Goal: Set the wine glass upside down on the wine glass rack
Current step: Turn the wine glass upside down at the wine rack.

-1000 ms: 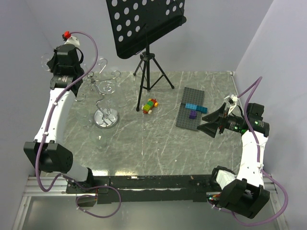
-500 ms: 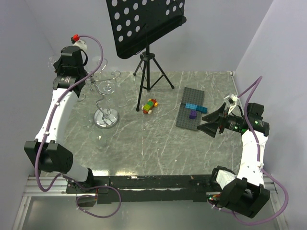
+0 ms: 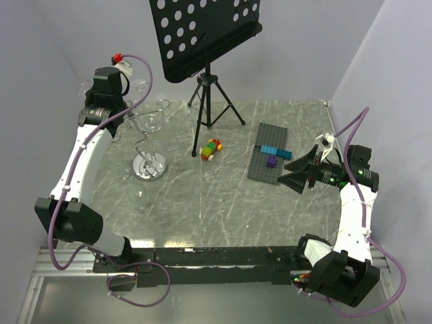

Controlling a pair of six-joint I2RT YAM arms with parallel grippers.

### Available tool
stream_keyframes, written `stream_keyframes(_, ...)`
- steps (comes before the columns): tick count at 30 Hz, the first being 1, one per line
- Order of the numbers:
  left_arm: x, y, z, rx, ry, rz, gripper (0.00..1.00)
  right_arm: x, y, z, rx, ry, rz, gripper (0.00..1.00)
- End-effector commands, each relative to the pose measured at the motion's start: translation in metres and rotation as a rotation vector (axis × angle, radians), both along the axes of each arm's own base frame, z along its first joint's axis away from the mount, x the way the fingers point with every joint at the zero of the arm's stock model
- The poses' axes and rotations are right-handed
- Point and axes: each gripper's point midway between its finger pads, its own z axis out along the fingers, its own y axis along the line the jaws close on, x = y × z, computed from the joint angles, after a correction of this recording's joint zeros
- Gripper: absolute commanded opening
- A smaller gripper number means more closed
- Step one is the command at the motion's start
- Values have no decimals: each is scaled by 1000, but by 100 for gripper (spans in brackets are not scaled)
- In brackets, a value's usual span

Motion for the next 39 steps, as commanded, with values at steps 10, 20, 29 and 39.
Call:
stream_keyframes(10,1,-24,19,-60,-55,-97,1,2,1,15,-12,-86,24,93)
stream_keyframes(20,1,-35,26,-98,-78,-149,1,3,1,14,-13,-84,20,93)
stream_keyframes(29,0,-43,33,-142,-102,-197,1,4,0,14,-15,-81,18,93)
stream_keyframes(39,-2,-43,33,-161,-124,-185,1,4,0,14,-14,-80,18,93)
